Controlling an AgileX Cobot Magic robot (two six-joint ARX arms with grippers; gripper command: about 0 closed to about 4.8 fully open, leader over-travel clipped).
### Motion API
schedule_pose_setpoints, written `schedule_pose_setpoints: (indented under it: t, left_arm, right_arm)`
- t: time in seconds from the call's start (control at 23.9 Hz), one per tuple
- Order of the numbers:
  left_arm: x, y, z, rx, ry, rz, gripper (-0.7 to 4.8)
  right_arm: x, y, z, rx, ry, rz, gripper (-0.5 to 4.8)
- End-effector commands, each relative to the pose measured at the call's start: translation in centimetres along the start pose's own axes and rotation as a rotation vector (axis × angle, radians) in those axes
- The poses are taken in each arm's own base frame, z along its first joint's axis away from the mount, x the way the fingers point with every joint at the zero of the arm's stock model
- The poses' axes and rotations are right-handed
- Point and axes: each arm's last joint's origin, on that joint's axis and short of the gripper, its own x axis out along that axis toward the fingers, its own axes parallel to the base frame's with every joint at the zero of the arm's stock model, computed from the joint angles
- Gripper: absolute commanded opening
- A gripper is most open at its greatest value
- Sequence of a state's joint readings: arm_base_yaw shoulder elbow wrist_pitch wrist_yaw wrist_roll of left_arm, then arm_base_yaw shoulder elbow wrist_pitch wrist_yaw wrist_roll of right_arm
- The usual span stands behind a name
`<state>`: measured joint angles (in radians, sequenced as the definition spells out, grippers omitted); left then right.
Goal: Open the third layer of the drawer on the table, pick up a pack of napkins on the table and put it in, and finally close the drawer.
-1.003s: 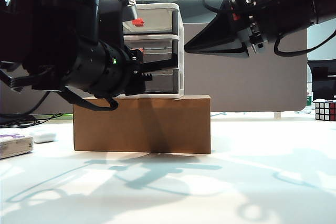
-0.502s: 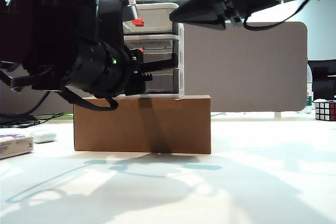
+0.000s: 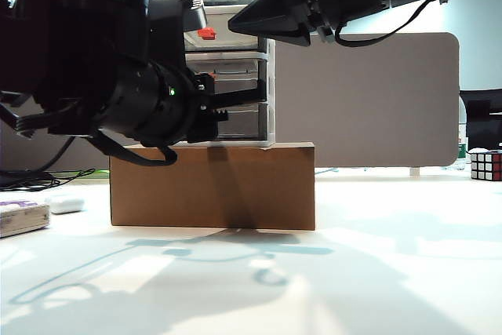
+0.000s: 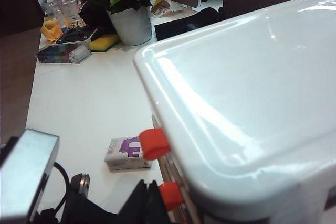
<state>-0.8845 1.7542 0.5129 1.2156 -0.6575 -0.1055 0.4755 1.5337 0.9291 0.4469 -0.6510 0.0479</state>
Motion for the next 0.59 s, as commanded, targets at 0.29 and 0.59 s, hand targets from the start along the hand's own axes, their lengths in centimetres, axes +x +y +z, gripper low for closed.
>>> schedule_pose_setpoints:
  t: [0.29, 0.59]
  left_arm:
    - [-1.1, -1.3, 0.1, -0.009, -0.013, 0.005, -0.06]
    - [-2.9, -1.7, -0.8, 0.009, 0.005, 0.047, -0.06]
  right_arm:
    - [0.7, -0.5, -0.4, -0.005, -0.003, -0.032, -0.06]
    - [0.7, -0.6, -0.5, -0.004, -0.002, -0.048, -0.06]
